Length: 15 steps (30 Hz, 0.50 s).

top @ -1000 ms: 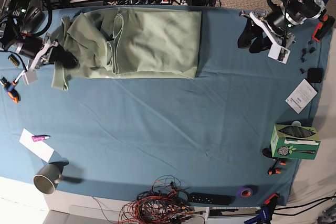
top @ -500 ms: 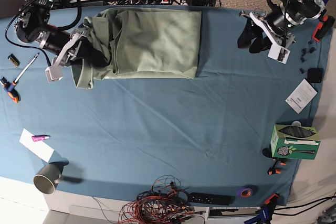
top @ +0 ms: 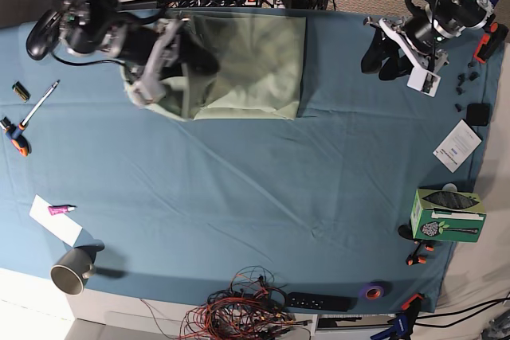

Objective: Fold the T-shirt properly
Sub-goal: 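Fold the collar end over onto the stack with the right gripper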

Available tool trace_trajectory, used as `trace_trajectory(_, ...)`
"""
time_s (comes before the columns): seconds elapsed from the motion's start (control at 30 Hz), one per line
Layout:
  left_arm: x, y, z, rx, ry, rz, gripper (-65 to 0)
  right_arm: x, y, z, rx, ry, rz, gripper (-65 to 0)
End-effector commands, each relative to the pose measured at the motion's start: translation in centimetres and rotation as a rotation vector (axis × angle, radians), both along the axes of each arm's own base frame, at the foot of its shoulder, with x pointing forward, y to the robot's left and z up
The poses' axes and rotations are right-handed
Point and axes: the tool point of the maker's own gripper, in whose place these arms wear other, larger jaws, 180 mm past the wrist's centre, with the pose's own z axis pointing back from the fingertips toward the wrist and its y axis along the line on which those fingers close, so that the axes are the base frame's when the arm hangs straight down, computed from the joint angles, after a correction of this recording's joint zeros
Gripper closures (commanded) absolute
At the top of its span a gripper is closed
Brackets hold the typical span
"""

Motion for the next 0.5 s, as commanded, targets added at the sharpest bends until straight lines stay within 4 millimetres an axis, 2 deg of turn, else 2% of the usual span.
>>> trace_trajectory(0.0,0.4,0.0,1.0,-0.006,-0.037,-0.003,-24.7,0.3,0.9,0.8,0.023,-0.034,0.012,0.0)
trace_trajectory(0.07,0.4,0.0,1.0,-0.006,-0.037,-0.003,-24.7,-0.2,2.4,0.2,0.011,-0.017,0.041,0.0)
trace_trajectory(0.27,0.4,0.0,1.0,-0.006,-0.038,-0.003,-24.7,0.2,7.0,0.1,0.021,-0.073,0.082,0.0)
trace_trajectory(0.47,0.4,0.0,1.0,-0.006,-0.037,-0.004,-24.7,1.3,9.4,0.0,-0.042,-0.140,0.095,0.0)
